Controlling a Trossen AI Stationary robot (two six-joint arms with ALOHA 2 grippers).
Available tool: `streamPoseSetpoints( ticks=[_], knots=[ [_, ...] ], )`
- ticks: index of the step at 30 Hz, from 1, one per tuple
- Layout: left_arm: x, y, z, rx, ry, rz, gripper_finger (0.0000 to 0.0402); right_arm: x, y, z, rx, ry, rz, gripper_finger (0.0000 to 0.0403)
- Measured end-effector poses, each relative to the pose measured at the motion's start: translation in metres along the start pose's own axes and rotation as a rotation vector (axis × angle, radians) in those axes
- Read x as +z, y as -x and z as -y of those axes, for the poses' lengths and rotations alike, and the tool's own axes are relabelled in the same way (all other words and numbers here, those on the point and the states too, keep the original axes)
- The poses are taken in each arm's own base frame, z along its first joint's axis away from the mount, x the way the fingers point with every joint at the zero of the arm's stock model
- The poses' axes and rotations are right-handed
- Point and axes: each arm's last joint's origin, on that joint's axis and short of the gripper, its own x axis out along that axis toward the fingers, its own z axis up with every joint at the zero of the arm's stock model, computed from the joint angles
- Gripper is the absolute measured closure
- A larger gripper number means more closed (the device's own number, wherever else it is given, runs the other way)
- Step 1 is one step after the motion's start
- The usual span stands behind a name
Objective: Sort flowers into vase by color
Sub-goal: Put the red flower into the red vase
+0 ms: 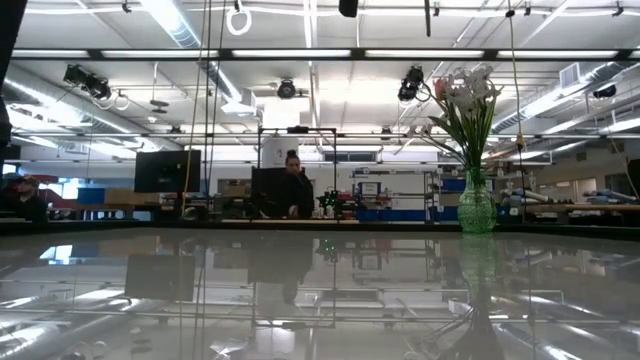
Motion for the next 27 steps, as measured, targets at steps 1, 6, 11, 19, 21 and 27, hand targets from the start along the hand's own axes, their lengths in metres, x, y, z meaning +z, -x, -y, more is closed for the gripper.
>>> streamPoseSetpoints(
  ticks=[1, 6, 11, 19, 21, 27],
  knots=[
    [0.000, 0.000, 0.000, -0.016, 0.000, -0.003, 0.0384, 0.000, -0.004, 0.001, -0.002, 0.001, -0.001, 0.0165],
    [-0.001, 0.000, 0.004, -0.046, -0.012, -0.013, 0.0384, 0.001, -0.016, 0.005, -0.008, 0.005, 0.020, 0.0185],
    [-0.002, 0.000, 0.004, -0.044, -0.026, -0.023, 0.0383, 0.002, -0.015, 0.007, -0.006, 0.003, 0.022, 0.0293],
    [-0.002, 0.002, -0.002, 0.025, -0.047, -0.033, 0.0316, 0.006, -0.008, 0.012, -0.037, 0.062, 0.033, 0.0385],
    [0.003, 0.005, -0.005, 0.036, -0.044, -0.025, 0.0287, 0.006, -0.004, 0.014, -0.063, 0.072, 0.025, 0.0385],
    [0.024, 0.033, -0.013, 0.080, -0.083, -0.053, 0.0217, 0.008, 0.015, 0.021, -0.126, 0.097, 0.019, 0.0386]
  ],
)
